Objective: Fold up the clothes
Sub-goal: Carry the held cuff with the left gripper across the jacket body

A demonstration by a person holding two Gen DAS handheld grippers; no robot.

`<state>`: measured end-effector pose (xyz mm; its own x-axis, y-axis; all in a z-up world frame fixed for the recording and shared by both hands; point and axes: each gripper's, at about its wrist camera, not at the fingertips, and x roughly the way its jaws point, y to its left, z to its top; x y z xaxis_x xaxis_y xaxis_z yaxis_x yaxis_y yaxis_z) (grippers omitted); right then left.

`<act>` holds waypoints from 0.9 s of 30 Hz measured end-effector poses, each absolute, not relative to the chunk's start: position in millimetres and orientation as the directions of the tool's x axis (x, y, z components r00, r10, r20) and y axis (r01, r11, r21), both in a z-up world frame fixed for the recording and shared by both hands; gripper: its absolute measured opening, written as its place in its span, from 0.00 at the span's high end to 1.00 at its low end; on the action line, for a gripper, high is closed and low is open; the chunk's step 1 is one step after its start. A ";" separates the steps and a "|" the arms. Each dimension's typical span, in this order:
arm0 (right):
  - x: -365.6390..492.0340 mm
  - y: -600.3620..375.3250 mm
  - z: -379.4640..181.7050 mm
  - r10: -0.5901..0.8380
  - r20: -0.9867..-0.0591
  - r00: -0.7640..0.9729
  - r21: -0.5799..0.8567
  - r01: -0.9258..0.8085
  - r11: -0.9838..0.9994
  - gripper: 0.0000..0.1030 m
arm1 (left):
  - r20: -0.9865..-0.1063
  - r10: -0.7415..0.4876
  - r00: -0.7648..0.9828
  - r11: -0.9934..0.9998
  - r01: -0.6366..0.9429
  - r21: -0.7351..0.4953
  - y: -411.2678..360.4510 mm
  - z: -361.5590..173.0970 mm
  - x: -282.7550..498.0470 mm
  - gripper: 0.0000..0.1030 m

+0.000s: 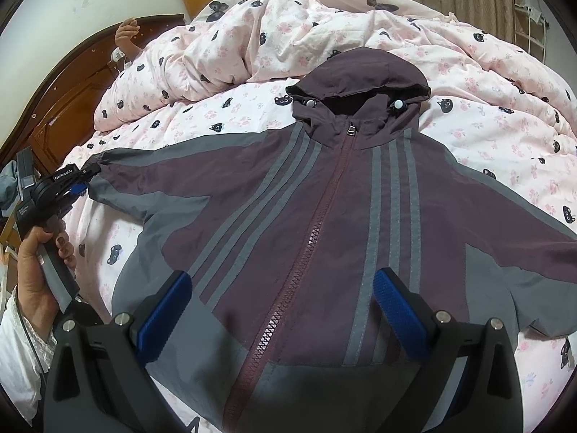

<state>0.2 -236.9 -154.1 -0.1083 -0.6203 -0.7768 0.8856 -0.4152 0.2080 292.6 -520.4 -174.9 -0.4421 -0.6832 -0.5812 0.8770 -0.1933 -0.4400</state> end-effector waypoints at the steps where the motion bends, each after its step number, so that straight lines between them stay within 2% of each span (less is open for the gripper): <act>1: 0.5 -237.4 -154.3 -0.619 -0.778 -0.108 0.208 0.886 -0.415 0.01 | -0.583 -0.682 -0.441 -0.191 0.877 -0.441 -521.1 -175.4 293.2 0.80; 10: 3.3 -239.7 -153.0 -0.615 -0.781 -0.107 0.202 0.889 -0.411 0.01 | -0.580 -0.695 -0.425 -0.211 0.892 -0.401 -518.2 -171.8 288.6 0.80; 18: 3.4 -239.4 -151.3 -0.612 -0.783 -0.108 0.198 0.890 -0.411 0.01 | -0.587 -0.733 -0.345 -0.220 0.936 -0.274 -508.9 -166.3 274.4 0.78; 27: 5.2 -238.5 -149.3 -0.610 -0.785 -0.108 0.192 0.894 -0.405 0.01 | -0.586 -0.763 -0.272 -0.225 0.962 -0.154 -500.9 -163.8 260.9 0.71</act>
<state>5.2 -238.5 -149.3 -0.1078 -0.6098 -0.7852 0.8938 -0.4053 0.1920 260.9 -500.9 -163.8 -0.2725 -0.7631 -0.5861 0.9620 -0.2252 -0.1541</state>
